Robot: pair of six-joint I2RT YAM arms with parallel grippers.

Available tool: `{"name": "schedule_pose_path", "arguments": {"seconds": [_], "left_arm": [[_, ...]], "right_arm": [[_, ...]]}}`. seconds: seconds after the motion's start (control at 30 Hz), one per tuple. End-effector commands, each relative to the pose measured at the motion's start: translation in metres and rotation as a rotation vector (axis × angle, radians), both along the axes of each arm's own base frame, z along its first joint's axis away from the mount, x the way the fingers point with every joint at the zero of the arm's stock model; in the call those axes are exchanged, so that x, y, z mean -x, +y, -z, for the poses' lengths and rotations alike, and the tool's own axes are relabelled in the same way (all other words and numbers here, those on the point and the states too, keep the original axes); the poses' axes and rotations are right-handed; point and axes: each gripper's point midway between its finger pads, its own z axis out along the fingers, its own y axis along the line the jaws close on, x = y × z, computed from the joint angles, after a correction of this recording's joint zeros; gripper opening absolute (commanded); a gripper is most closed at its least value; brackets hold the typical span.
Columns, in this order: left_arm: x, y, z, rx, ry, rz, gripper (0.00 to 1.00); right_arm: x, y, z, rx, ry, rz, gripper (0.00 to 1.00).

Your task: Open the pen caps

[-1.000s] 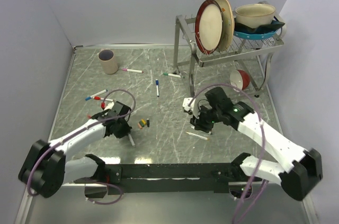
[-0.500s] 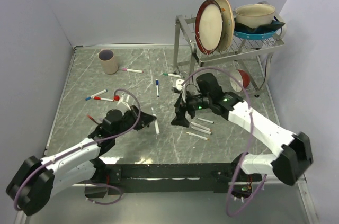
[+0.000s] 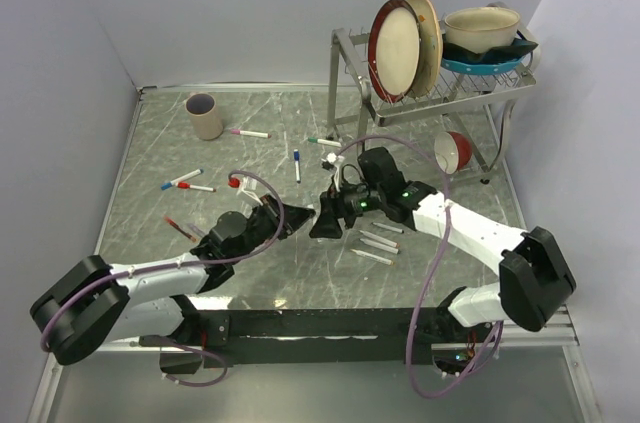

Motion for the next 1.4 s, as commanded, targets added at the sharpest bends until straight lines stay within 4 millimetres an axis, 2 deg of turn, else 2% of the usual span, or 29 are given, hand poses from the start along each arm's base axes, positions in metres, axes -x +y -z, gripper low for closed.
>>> {"name": "schedule_pose_path", "arguments": {"seconds": [0.0, 0.07, 0.1, 0.13, 0.2, 0.23, 0.27, 0.3, 0.37, 0.4, 0.53, 0.73, 0.8, 1.07, 1.23, 1.37], "left_arm": [[-0.005, -0.008, -0.043, 0.126, -0.084, -0.017, 0.01], [-0.004, -0.008, -0.044, 0.134, -0.079, -0.024, 0.01], [-0.004, -0.007, -0.043, 0.13, -0.077, -0.03, 0.01], [-0.005, -0.006, -0.039, 0.118, -0.069, -0.04, 0.01], [-0.006, -0.001, -0.038, 0.109, -0.057, -0.06, 0.05], [-0.009, 0.004, -0.028, 0.072, -0.034, -0.089, 0.11], [-0.008, 0.008, -0.033, 0.075, -0.041, -0.103, 0.38], [-0.009, 0.011, -0.033, 0.068, -0.039, -0.115, 0.51], [-0.009, 0.018, -0.031, 0.045, -0.035, -0.143, 0.67], [-0.009, 0.02, -0.033, 0.038, -0.045, -0.146, 0.69], [-0.007, 0.022, -0.037, 0.024, -0.072, -0.141, 0.67], [-0.001, 0.016, -0.041, 0.021, -0.118, -0.09, 0.5], [0.002, 0.01, -0.047, 0.023, -0.148, -0.053, 0.48], [0.012, 0.001, -0.046, 0.024, -0.201, 0.025, 0.45], [0.01, -0.003, -0.043, 0.009, -0.207, 0.033, 0.33], [0.009, -0.006, -0.045, 0.0, -0.217, 0.04, 0.3]], "right_arm": [[-0.002, 0.015, 0.0, -0.009, 0.02, 0.002, 0.51], [-0.002, 0.017, 0.006, 0.01, 0.036, -0.005, 0.33], [-0.003, 0.018, 0.007, 0.021, 0.034, -0.005, 0.1], [-0.008, 0.017, 0.014, 0.051, 0.017, 0.004, 0.0], [-0.01, 0.016, 0.014, 0.087, -0.007, -0.013, 0.0], [-0.01, 0.015, 0.016, 0.098, -0.021, -0.033, 0.0], [-0.005, 0.012, 0.016, 0.118, -0.02, -0.075, 0.0], [-0.002, 0.01, 0.017, 0.118, -0.089, -0.159, 0.0], [0.017, 0.004, 0.017, 0.108, -0.065, -0.278, 0.0], [0.02, 0.005, 0.015, 0.091, -0.085, -0.318, 0.0], [0.028, 0.004, 0.015, 0.08, -0.072, -0.355, 0.0], [0.029, 0.004, 0.016, 0.081, -0.059, -0.364, 0.0], [0.028, 0.004, 0.016, 0.081, -0.056, -0.36, 0.0], [0.019, 0.004, 0.013, 0.067, -0.043, -0.311, 0.0], [0.019, 0.004, 0.014, 0.067, -0.03, -0.304, 0.0], [0.018, 0.003, 0.013, 0.068, -0.031, -0.298, 0.0]]}}
